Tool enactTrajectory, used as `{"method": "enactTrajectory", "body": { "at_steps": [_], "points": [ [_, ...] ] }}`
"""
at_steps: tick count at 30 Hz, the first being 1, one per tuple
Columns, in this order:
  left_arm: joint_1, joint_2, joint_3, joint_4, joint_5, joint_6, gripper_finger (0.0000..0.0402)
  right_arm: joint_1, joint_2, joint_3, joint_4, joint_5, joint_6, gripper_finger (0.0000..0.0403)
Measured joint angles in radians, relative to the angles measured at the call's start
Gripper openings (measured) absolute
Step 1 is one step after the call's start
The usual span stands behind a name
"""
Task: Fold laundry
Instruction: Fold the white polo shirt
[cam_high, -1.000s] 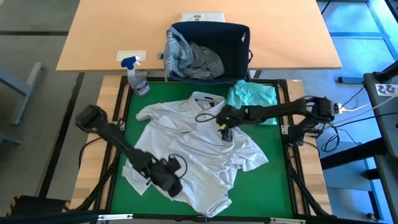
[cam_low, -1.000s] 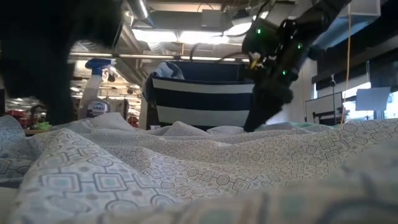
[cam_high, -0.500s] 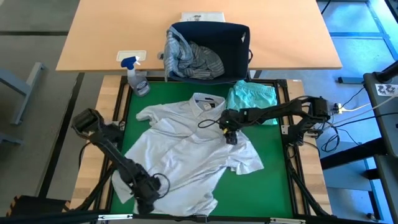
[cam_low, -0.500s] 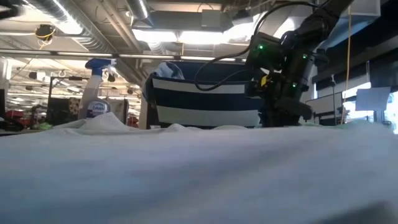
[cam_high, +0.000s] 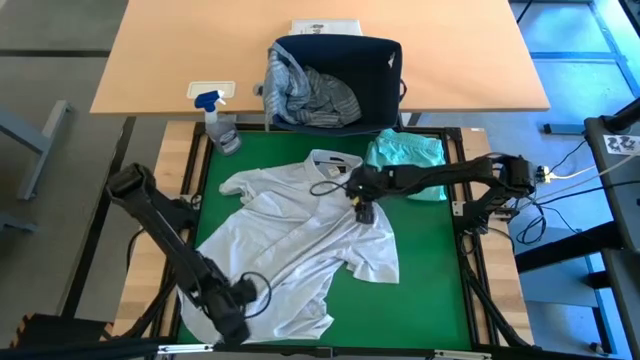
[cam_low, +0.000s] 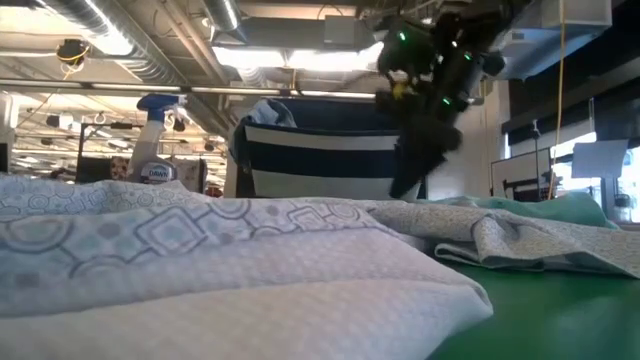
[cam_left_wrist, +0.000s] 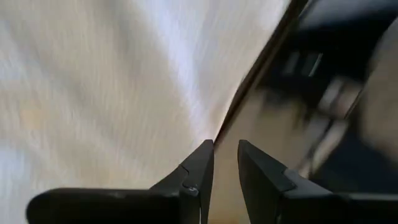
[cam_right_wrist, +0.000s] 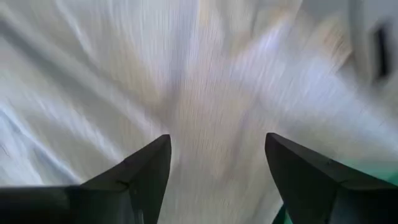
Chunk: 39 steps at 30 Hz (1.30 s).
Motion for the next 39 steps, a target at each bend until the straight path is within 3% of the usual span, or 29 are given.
{"method": "enactTrajectory", "body": {
  "at_steps": [3, 5, 8, 11, 15, 23, 30, 35, 39],
  "points": [
    [-0.001, -0.018, 0.041, 0.068, -0.212, -0.027, 0.007, 0.0, -0.003, 0.022, 0.052, -0.055, 0.0, 0.0262],
    [-0.01, -0.01, 0.043, 0.154, -0.257, -0.045, 0.007, 0.0, -0.003, 0.024, 0.119, -0.1, 0.002, 0.0262],
    [-0.021, 0.059, 0.043, 0.283, -0.23, -0.07, 0.007, 0.001, 0.007, 0.015, 0.153, -0.129, 0.007, 0.0262],
    [-0.034, 0.147, 0.04, 0.381, -0.134, -0.116, 0.007, 0.001, 0.032, 0.007, 0.14, -0.132, 0.007, 0.0262],
    [-0.049, 0.247, 0.04, 0.365, -0.035, -0.216, 0.007, 0.0, 0.054, 0.008, 0.125, -0.134, 0.005, 0.0262],
    [-0.048, 0.279, 0.039, 0.195, -0.129, -0.353, 0.007, 0.0, 0.065, 0.008, 0.132, -0.137, -0.002, 0.0262],
    [-0.056, 0.271, 0.039, 0.208, -0.078, -0.301, 0.007, 0.0, 0.065, 0.008, 0.131, -0.11, -0.042, 0.0262],
    [-0.056, 0.185, 0.051, 0.199, -0.187, -0.268, 0.007, 0.001, 0.065, 0.009, 0.135, -0.11, -0.043, 0.0262],
    [-0.064, 0.188, 0.052, 0.269, -0.23, -0.192, 0.007, 0.0, 0.065, 0.009, 0.137, -0.11, -0.049, 0.0262]
  ]
}}
